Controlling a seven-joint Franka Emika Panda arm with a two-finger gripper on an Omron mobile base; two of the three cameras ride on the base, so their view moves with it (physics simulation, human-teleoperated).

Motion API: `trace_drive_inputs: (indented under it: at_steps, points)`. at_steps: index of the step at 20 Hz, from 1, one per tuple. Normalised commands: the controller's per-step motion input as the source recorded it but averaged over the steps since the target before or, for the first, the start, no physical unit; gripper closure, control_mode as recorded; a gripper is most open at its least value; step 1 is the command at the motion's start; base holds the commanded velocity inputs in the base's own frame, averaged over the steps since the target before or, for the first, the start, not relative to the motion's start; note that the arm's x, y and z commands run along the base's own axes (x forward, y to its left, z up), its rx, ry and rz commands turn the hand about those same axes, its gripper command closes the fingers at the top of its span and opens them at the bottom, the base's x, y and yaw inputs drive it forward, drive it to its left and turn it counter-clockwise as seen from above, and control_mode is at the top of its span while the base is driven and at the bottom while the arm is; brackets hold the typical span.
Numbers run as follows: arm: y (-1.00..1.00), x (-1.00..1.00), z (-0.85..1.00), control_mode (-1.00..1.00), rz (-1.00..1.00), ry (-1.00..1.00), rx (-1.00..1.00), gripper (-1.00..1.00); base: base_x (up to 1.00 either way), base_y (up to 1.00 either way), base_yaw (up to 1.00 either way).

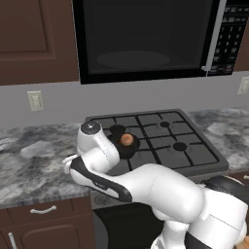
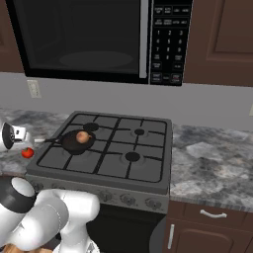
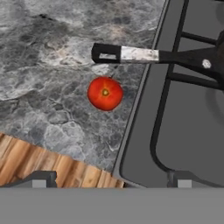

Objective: Place the pan on the front left burner on the stove. Then place the tomato and the onion in the pan and turn on the front left burner.

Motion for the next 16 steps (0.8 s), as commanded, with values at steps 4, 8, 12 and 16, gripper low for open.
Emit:
trace_drive_inputs:
  at_steps: [4, 8, 12, 16]
  points:
    - [0.18, 0.19, -0.19, -1.00, 0.00, 0.00, 0.00, -1.00, 0.00, 0.00, 0.00]
    - [0.10, 0.13, -0.22, -1.00, 0.00, 0.00, 0.00, -1.00, 0.00, 0.00, 0.00]
    - [0.02, 0.11, -0.18, -1.00, 0.00, 0.00, 0.00, -1.00, 0.00, 0.00, 0.00]
    - [0.00, 0.14, -0.13, -1.00, 0.00, 0.00, 0.00, -1.00, 0.00, 0.00, 0.00]
